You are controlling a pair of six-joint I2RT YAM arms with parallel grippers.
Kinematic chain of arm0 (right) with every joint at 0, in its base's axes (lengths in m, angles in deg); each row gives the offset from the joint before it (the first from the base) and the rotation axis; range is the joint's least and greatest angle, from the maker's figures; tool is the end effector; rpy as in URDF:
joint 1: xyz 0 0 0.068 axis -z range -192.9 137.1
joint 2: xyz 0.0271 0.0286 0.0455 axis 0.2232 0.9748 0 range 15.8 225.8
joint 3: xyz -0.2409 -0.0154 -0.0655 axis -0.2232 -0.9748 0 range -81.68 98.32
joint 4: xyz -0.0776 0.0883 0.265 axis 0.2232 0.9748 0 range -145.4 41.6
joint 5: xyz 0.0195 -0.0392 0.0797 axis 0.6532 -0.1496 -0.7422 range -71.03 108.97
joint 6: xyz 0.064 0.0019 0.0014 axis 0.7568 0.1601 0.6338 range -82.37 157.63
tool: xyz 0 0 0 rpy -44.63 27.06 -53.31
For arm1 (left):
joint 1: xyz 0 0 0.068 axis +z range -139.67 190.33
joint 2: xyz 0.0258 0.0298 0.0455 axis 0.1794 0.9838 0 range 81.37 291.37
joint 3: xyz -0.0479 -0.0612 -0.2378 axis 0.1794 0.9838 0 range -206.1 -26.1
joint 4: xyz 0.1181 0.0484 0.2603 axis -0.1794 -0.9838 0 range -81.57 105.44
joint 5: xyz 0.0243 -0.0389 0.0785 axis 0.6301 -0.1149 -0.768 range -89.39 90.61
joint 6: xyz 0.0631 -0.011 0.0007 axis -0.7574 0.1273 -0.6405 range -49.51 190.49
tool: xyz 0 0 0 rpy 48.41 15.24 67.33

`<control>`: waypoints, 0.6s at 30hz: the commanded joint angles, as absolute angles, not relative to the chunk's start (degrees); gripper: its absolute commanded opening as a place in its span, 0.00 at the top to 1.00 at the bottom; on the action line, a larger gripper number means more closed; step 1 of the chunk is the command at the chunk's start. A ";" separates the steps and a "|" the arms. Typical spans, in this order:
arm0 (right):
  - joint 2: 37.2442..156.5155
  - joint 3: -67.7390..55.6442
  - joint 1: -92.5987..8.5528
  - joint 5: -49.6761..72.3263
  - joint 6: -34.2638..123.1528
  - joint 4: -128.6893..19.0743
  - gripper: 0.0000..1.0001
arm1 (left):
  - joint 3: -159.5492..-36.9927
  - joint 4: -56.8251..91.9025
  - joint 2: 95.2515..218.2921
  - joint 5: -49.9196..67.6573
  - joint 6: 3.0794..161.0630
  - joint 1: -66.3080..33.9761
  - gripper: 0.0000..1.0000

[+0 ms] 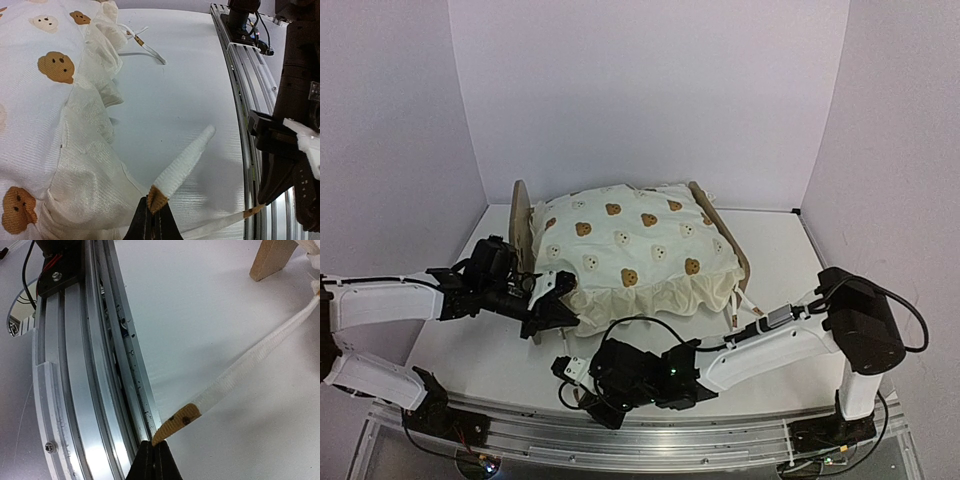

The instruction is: Set up the pet bed

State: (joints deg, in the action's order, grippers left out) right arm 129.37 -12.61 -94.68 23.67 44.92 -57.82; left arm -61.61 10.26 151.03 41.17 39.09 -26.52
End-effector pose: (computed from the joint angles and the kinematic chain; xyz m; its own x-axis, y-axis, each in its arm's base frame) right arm 0.0677 0.4410 0.1012 -0.2192 -0.6322 -0.7432 -0.9576 0.2853 0.0397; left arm 0.2081 -0.1963 0.1634 0.0143 0.4841 -0.8749 0.9967 0.0633 0.0513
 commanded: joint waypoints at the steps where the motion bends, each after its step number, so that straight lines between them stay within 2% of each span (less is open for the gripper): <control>1: 125.86 -11.45 -94.66 21.33 44.98 -58.31 1.00 | -63.22 14.02 154.12 39.29 38.88 -26.14 1.00; 8: 126.26 -11.48 -94.63 20.45 45.01 -60.33 1.00 | -63.16 14.52 156.70 36.59 37.42 -26.71 1.00; 12: 126.38 -9.47 -94.67 19.02 45.25 -61.52 1.00 | -61.66 11.72 157.19 36.52 30.53 -28.90 0.99; 15: 126.71 -8.07 -94.43 16.73 45.89 -62.75 1.00 | -61.44 8.66 157.45 36.20 27.21 -29.98 0.76; 18: 126.71 -8.67 -92.83 14.20 49.91 -64.96 1.00 | -63.63 3.47 156.02 36.81 25.53 -29.91 0.39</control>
